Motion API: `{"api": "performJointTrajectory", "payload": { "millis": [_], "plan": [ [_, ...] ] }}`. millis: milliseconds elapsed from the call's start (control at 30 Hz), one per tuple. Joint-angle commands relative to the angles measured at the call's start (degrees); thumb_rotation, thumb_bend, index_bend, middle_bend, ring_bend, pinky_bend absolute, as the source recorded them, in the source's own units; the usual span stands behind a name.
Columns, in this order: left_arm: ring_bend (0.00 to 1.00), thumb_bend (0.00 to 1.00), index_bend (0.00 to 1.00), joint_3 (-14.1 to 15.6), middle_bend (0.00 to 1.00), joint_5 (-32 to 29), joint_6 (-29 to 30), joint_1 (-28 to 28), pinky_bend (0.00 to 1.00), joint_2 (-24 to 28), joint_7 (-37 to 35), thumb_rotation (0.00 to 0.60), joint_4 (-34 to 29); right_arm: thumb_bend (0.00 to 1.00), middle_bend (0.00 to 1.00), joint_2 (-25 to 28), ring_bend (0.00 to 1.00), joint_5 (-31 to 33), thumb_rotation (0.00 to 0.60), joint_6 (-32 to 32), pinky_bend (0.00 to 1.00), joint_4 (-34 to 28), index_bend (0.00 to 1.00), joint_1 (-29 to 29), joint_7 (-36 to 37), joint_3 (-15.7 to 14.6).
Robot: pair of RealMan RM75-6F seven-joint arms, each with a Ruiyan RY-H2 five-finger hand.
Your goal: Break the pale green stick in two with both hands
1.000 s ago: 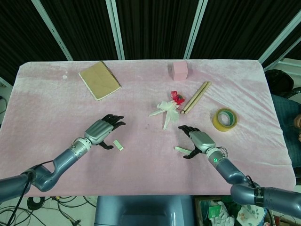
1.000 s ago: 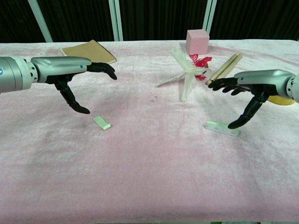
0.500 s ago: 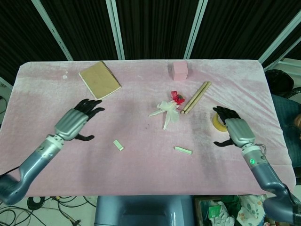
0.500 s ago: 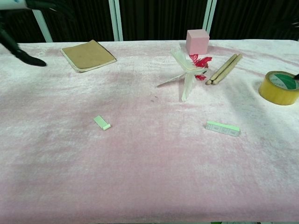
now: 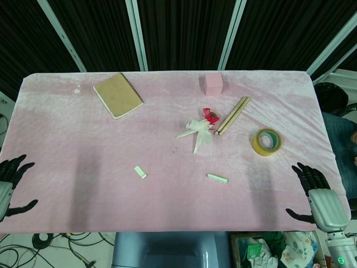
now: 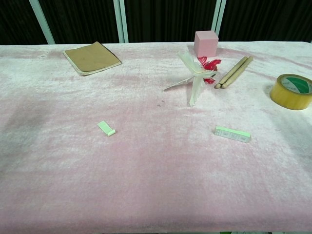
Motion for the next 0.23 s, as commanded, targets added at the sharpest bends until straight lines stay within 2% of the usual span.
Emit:
{"api": "performJointTrajectory", "payload": {
  "millis": [33, 233],
  "plan": [
    [0.00, 0.17, 0.14, -0.01, 0.00, 2.78, 3.19, 1.54, 0.00, -0.64, 1.79, 0.600, -0.91, 0.05, 0.00, -2.41, 0.00, -1.47, 0.600, 2.39, 0.05, 1.08, 0.00, -2.26, -1.49, -0.41],
    [0.00, 0.17, 0.14, -0.01, 0.00, 4.12, 2.33, 2.30, 0.00, -1.01, 0.05, 0.600, -0.59, 0.06, 0.00, -4.70, 0.00, -0.28, 0.600, 4.05, 0.05, 4.03, 0.00, -3.96, -2.05, 1.68]
  ]
}}
